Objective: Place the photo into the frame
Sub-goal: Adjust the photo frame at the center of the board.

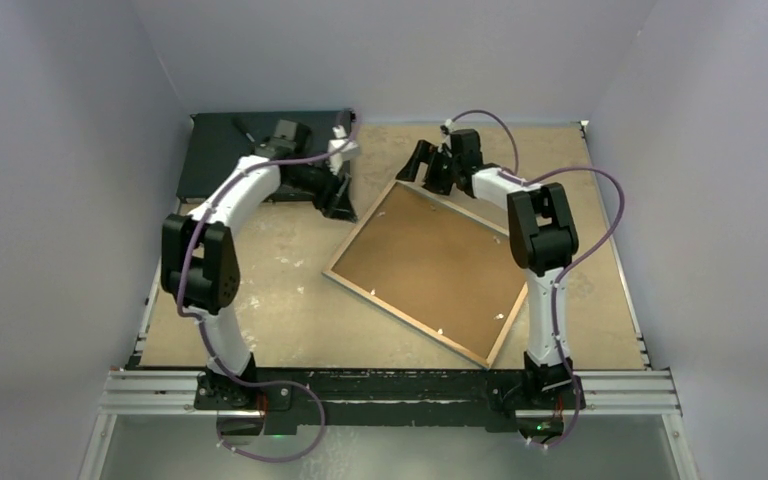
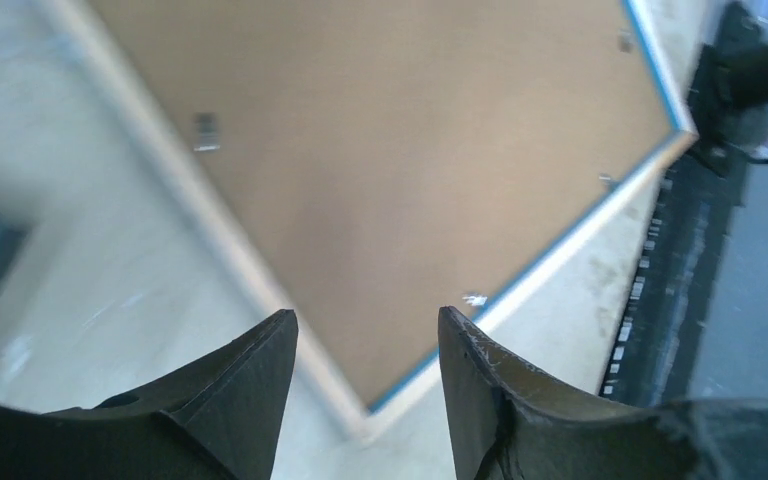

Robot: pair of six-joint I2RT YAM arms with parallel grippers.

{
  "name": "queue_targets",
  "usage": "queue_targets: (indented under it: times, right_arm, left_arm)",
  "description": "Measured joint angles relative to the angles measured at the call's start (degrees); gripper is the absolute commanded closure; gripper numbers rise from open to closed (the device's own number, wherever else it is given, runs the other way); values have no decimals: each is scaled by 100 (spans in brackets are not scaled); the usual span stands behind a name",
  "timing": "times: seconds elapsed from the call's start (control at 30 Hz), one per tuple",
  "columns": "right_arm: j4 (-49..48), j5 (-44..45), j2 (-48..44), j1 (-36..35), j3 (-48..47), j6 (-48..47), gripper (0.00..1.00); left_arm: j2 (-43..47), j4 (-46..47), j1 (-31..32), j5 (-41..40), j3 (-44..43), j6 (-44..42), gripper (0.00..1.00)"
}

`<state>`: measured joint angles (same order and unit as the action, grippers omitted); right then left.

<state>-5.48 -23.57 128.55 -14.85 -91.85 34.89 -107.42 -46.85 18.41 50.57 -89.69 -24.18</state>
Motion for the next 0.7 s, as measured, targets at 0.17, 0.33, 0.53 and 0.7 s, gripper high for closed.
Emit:
queue_targets:
  times: [0.17, 0.33, 0.53, 0.7]
  right_arm:
    - [-313, -190, 39, -494, 81, -2, 1]
    - [-319, -391, 85, -966, 24, -120, 1]
    - [74, 125, -669, -960, 693, -245, 1]
    - [748, 938, -2535, -216, 1993, -96, 1]
  left_arm:
    - [170, 269, -883, -341, 428, -48, 51]
    - [164, 476, -931, -468, 1274, -26, 51]
    - [214, 844, -925, -774, 2074, 111, 54]
    - [481, 1169, -1010, -1093, 2437, 216, 56]
